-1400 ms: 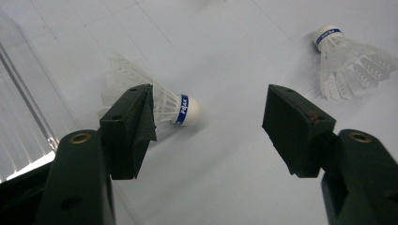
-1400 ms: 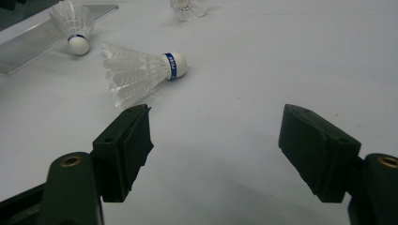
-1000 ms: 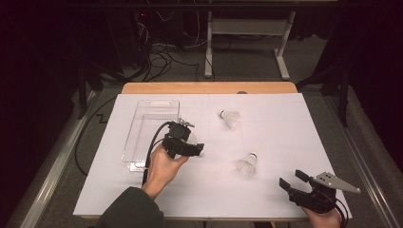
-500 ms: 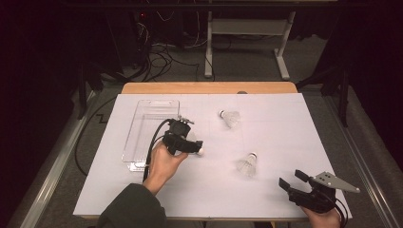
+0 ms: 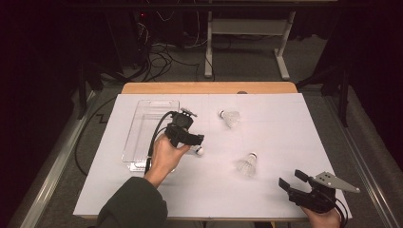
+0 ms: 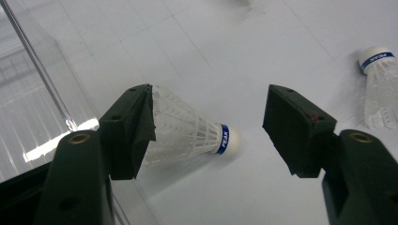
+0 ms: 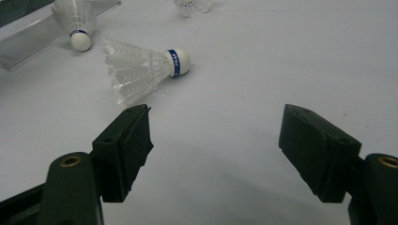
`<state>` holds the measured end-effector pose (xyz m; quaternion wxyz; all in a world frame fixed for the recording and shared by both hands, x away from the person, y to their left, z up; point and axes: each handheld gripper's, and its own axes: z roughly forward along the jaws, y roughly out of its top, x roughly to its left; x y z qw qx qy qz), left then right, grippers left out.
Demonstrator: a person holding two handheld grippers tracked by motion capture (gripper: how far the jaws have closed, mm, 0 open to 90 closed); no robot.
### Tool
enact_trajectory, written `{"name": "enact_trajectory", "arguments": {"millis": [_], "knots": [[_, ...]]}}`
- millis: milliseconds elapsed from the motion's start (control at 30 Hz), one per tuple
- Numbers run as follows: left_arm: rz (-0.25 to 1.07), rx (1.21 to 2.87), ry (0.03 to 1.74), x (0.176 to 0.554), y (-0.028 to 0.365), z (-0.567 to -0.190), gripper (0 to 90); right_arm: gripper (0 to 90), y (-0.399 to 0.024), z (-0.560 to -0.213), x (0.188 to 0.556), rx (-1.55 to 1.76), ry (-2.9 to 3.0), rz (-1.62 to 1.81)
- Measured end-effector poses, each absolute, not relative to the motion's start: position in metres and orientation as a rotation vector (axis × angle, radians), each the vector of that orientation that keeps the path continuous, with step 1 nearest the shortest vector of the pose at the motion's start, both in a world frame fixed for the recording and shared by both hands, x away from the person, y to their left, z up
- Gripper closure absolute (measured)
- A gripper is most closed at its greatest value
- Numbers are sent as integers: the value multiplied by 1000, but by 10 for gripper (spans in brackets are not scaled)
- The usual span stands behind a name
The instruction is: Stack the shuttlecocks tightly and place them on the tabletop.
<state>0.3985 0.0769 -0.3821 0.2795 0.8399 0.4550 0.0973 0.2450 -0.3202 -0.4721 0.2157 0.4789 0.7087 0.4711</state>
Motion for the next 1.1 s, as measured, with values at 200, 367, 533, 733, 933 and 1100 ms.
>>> {"name": "enact_trajectory", "arguments": {"millis": [200,367,533,733,933,1100], "knots": [[254,2280,1255,409,74,-384,348,263,-320,-472,245,1323,1963,1308],[252,2290,1279,415,73,-388,350,263,-320,-472,245,1322,1966,1310],[235,2309,1295,420,72,-391,360,265,-320,-472,245,1312,1969,1314],[232,2315,1317,424,73,-395,377,265,-320,-472,245,1313,1968,1314],[226,2317,1335,426,75,-397,383,265,-320,-472,245,1316,1967,1315],[208,2329,1343,427,75,-399,403,265,-320,-472,245,1312,1969,1315]]}}
